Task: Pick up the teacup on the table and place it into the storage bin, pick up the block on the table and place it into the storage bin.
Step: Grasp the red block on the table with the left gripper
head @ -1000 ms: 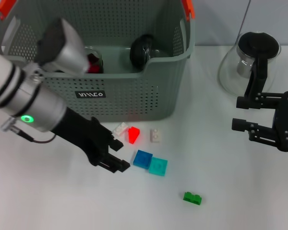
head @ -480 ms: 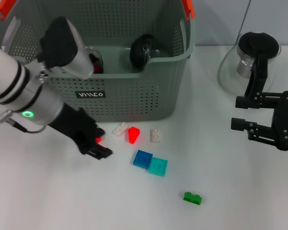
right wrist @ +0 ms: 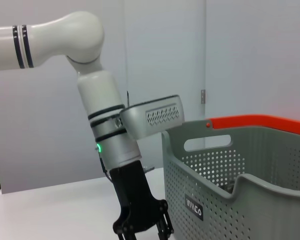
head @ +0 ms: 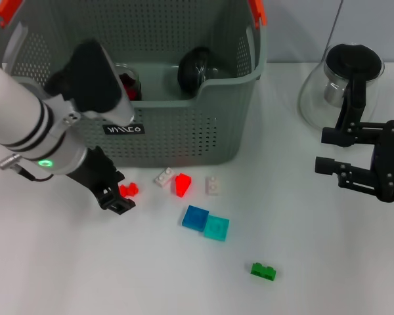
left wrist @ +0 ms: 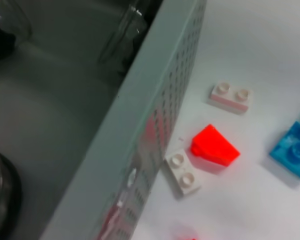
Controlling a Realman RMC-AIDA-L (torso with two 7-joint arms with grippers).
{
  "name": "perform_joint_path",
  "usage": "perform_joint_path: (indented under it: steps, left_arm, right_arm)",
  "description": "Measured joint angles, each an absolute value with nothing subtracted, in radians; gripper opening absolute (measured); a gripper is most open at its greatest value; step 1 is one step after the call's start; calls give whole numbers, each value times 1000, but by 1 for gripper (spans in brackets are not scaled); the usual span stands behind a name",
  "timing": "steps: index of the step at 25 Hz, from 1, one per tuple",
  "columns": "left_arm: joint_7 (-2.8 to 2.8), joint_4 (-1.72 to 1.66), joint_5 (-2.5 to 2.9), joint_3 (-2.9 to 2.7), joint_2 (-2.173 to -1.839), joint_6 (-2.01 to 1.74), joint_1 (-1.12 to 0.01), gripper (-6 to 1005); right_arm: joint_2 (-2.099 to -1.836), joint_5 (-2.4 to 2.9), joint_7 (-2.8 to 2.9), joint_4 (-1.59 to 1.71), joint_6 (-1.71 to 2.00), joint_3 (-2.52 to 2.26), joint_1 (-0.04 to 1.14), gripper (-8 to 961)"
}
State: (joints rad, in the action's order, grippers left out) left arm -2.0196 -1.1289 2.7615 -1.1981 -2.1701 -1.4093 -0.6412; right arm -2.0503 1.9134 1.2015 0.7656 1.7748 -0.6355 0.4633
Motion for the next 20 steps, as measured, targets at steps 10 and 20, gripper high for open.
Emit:
perform_joint_path:
  steps: [10, 20]
  left_arm:
    - [-2090, -1076, 2824, -1295, -2169, -1329, -657, 574]
    - [-2094, -1079, 2818, -1298, -2171, -1404, -659, 571]
  right_arm:
    - [-2048, 1913, 1203, 764, 1775, -633, 463, 518]
    - [-2049, 1913, 1203, 764, 1775, -633, 466, 518]
